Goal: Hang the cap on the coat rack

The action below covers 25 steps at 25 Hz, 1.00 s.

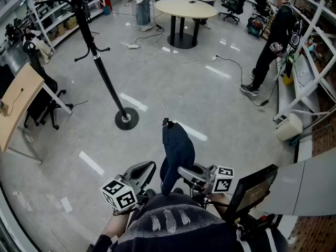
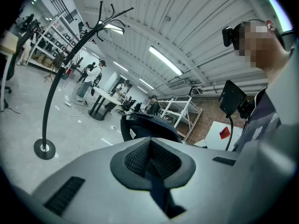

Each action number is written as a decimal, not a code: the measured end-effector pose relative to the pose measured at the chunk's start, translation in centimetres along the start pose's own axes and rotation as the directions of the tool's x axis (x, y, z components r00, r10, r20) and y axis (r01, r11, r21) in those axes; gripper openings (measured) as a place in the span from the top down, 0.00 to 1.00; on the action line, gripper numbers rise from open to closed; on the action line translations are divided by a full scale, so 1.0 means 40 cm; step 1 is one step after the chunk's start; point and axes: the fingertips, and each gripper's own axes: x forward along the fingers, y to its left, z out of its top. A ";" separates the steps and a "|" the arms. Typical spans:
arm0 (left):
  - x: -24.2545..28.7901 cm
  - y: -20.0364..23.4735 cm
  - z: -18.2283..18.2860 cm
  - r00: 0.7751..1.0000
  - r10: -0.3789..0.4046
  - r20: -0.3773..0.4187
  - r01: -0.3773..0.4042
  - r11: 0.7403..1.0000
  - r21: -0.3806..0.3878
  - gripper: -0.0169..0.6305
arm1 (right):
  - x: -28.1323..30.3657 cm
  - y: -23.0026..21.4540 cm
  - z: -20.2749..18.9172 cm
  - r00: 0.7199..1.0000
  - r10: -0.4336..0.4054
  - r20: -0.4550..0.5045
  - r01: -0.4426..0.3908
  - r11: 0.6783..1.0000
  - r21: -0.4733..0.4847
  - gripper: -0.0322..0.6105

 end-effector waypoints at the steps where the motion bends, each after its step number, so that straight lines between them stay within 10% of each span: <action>1: -0.008 0.005 -0.004 1.000 0.008 0.002 -0.008 1.000 -0.006 0.96 | 0.002 0.001 -0.004 1.000 0.002 -0.001 -0.002 1.000 0.003 0.87; 25: 0.138 -0.098 -0.050 0.995 -0.041 -0.093 0.042 0.999 0.013 0.96 | -0.197 -0.013 0.046 0.987 -0.088 0.134 0.084 0.996 0.031 0.87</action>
